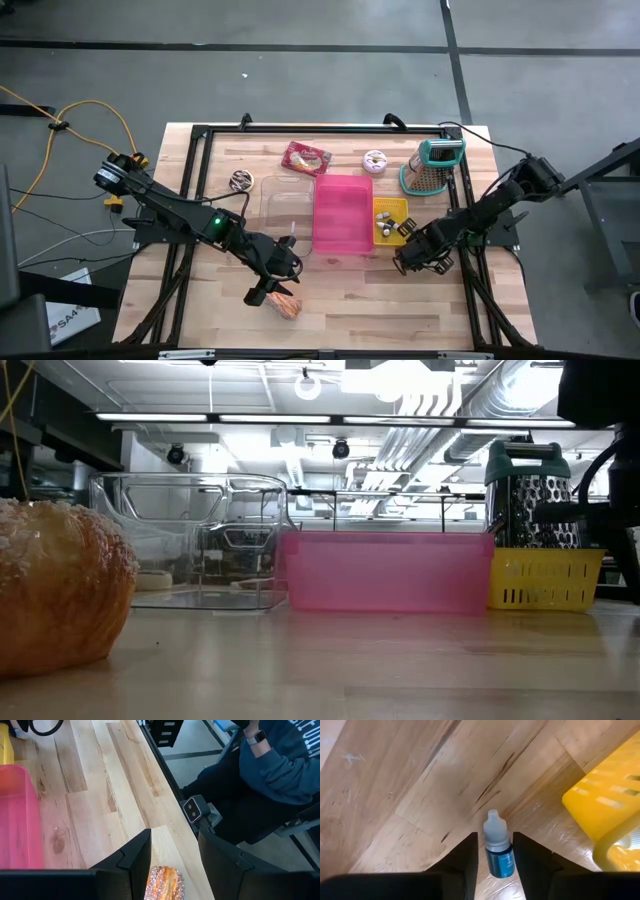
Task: Pick & Place Food Item
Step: Put the blue food coloring bottle into the yellow bin
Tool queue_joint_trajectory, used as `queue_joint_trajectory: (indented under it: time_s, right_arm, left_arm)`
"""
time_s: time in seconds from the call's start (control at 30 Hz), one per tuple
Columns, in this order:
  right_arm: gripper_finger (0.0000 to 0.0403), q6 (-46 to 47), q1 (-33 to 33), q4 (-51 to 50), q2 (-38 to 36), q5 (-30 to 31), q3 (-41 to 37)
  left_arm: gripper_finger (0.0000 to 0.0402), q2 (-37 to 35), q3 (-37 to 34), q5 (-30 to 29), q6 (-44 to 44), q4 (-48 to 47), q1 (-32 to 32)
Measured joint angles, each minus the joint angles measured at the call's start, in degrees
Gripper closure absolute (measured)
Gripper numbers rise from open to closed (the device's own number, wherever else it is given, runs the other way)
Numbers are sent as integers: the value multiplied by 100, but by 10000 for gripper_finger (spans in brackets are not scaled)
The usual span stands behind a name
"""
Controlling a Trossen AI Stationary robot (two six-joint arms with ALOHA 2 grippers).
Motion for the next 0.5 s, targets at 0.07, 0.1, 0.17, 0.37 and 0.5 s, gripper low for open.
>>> queue_joint_trajectory:
  time_s: [0.07,0.1,0.17,0.37,0.5]
  right_arm:
    - [300,0,0,2,0,-2,0]
    - [304,0,0,2,0,-2,0]
    - [308,0,0,10,0,-4,0]
    - [312,0,0,46,0,-7,0]
    - [315,0,0,48,0,-9,0]
  left_arm:
    - [242,0,0,-2,0,0,0]
    - [242,0,0,-2,0,0,0]
    - [242,0,0,0,0,0,0]
    - [242,0,0,0,0,0,0]
    - [242,2,0,-2,0,0,0]
